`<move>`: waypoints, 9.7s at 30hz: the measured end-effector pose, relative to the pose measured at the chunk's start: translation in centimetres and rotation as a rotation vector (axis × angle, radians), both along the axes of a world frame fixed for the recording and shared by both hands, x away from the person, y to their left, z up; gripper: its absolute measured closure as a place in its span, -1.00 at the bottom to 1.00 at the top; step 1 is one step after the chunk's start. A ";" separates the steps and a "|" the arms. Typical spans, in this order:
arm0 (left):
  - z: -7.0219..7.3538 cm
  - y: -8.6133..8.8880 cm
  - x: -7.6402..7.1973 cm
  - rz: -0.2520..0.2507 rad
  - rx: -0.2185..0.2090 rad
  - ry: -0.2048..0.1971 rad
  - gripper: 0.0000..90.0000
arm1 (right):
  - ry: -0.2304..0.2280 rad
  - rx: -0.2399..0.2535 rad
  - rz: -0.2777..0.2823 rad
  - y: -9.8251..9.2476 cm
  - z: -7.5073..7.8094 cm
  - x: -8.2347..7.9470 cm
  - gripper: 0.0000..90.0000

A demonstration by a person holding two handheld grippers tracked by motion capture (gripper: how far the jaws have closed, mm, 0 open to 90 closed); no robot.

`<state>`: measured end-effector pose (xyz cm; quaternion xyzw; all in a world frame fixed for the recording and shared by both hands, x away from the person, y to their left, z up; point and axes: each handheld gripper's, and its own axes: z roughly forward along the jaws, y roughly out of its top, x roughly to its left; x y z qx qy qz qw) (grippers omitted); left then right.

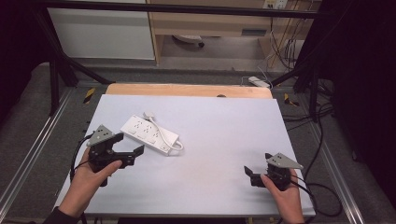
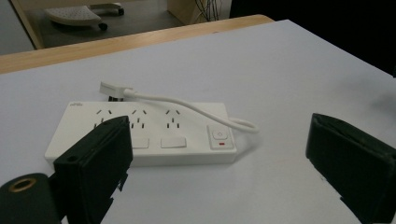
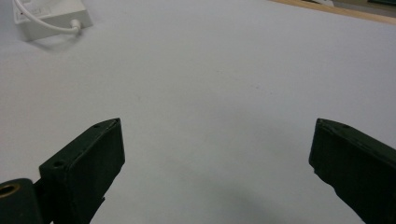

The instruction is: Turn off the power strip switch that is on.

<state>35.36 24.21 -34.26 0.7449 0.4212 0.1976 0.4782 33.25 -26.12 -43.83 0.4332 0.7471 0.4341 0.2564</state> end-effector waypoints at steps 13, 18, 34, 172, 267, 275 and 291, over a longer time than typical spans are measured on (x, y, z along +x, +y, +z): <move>0.4 -0.2 2.7 0.014 -0.020 0.022 -0.84 | 0.012 -0.007 0.016 0.1 -0.2 0.1 -0.92; -0.1 -0.3 4.4 0.032 -0.009 0.029 -0.83 | 0.012 -0.005 0.027 0.2 -0.1 -0.1 -0.91; -1.2 -1.0 7.4 0.057 0.018 0.038 -0.82 | 0.018 -0.009 0.036 0.3 -0.3 0.0 -0.91; -8.0 1.0 11.4 0.101 0.165 0.213 1.00 | 0.048 -0.038 0.061 0.6 -0.7 0.1 -0.92; -7.5 0.8 10.6 0.140 0.107 0.081 1.00 | 0.063 -0.048 0.071 0.8 -0.9 0.1 -0.91; -6.6 0.7 10.5 0.157 0.085 0.067 0.70 | 0.058 -0.045 0.069 0.7 -0.8 0.1 -0.91; -5.2 -0.3 10.3 0.156 0.049 0.056 -0.46 | 0.061 -0.047 0.071 0.8 -0.8 0.1 -0.92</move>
